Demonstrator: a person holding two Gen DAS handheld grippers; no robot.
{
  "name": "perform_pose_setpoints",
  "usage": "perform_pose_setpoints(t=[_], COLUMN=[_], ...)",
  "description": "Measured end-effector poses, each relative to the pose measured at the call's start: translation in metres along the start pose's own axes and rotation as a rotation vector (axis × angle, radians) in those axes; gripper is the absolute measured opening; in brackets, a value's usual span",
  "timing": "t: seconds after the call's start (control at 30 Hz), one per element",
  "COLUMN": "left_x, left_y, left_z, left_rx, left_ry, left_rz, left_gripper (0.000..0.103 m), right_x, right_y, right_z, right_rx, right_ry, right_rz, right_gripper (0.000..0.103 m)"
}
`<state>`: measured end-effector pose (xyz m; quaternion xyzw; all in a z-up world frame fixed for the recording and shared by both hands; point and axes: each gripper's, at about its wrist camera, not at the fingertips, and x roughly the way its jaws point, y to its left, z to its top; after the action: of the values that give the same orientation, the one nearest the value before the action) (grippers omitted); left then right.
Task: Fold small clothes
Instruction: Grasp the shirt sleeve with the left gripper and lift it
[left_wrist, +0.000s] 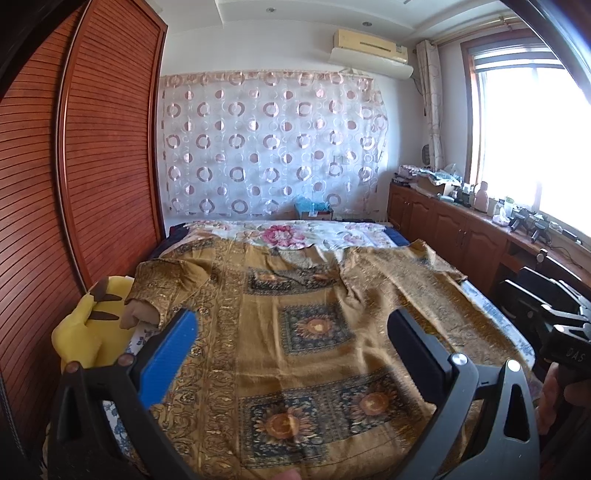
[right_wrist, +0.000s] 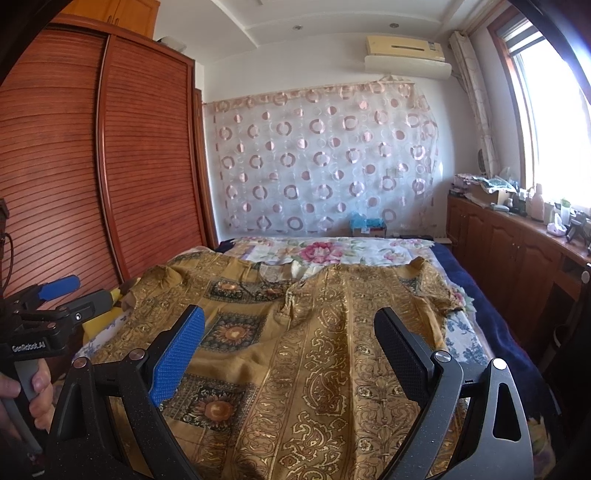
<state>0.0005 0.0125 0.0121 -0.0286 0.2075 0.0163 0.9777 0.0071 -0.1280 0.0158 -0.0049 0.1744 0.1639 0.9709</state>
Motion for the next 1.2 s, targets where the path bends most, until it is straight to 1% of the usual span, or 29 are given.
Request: perform_pose_setpoints(t=[0.07,0.27,0.4,0.7,0.8,0.93,1.03,1.13,1.2], left_x=[0.007,0.027,0.039,0.069,0.08,0.094,0.102,0.115,0.126], left_y=[0.007,0.031,0.053,0.102,0.114,0.134,0.151,0.175,0.192], left_z=[-0.002,-0.009,-0.011,-0.02,-0.022,-0.024,-0.024,-0.022,-0.02], left_rx=[0.008,0.033,0.036,0.06,0.065,0.059,0.07,0.05,0.003], left_ry=[0.013,0.038,0.064,0.142,0.177,0.223,0.247,0.284,0.317], left_rz=[0.005,0.026,0.034,0.055,0.08,0.079,0.099,0.11,0.091], left_gripper=[0.103,0.103,0.103,0.103,0.103,0.103,0.103,0.103,0.103], right_x=[0.005,0.025,0.042,0.09,0.104,0.12,0.129,0.135,0.136], right_y=[0.011,0.01,0.009,0.017,0.018,0.023,0.023,0.023,0.024], right_z=[-0.003,-0.01,-0.011,-0.021,-0.024,-0.031,-0.036,-0.041,-0.042], right_rx=[-0.005,-0.01,-0.005,-0.039,-0.038,-0.071,-0.061,-0.048,-0.051], right_ry=[0.008,0.039,0.069,0.147,0.18,0.222,0.256,0.278,0.281], right_rz=[0.01,0.042,0.083,0.158,0.182,0.185,0.199,0.215,0.218], right_gripper=[0.095,0.095,0.095,0.095,0.095,0.095,0.095,0.095,0.095])
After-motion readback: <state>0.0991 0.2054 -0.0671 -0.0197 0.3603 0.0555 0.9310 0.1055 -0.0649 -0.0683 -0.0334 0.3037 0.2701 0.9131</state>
